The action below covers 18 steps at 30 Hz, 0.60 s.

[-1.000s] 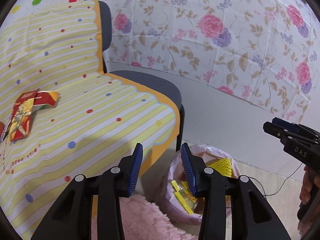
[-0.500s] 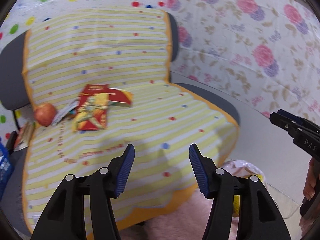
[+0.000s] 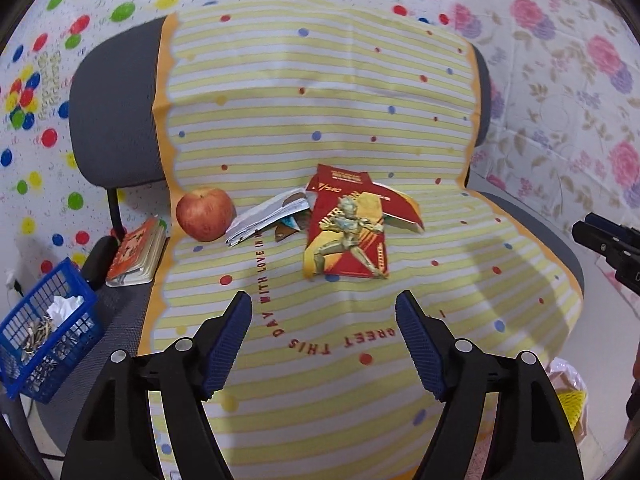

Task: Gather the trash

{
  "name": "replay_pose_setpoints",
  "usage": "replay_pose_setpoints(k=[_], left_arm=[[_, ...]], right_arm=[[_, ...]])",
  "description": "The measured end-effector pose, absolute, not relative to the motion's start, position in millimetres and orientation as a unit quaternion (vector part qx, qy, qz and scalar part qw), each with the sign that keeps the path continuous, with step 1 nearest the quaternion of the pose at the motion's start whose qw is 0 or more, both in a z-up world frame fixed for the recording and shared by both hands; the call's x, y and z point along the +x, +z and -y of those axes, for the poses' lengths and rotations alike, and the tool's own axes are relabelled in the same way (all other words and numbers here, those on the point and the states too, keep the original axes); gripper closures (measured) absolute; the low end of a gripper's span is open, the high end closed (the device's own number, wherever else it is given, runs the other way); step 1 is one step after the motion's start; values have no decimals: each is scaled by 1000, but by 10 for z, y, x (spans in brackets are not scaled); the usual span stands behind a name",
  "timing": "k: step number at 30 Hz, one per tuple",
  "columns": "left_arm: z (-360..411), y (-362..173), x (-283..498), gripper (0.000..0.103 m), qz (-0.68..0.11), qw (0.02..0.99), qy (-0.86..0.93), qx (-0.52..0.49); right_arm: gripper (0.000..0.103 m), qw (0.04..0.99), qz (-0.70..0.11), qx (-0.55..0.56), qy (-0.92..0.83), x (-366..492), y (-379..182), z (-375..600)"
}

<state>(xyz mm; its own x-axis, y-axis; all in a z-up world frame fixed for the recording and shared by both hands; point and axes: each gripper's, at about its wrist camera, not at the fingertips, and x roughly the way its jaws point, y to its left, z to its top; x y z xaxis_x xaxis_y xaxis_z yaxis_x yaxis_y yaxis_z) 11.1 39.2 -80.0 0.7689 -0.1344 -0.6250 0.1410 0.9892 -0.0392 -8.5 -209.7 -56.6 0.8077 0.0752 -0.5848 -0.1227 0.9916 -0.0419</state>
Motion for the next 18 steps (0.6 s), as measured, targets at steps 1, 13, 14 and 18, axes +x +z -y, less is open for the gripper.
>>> replay_pose_setpoints(k=[1, 13, 14, 18], left_arm=[[-422, -822, 185, 28, -338, 938, -76, -1], [-280, -1179, 1126, 19, -385, 918, -88, -16], [-258, -1216, 1198, 19, -389, 917, -87, -16], [-205, -1334, 1463, 19, -409, 907, -94, -27]], right_arm=[[64, 949, -308, -40, 58, -15, -576, 2058], [57, 936, -339, -45, 80, 616, -816, 1815], [57, 936, -340, -44, 79, 663, -835, 1816], [57, 933, -349, -34, 77, 813, -916, 1852]])
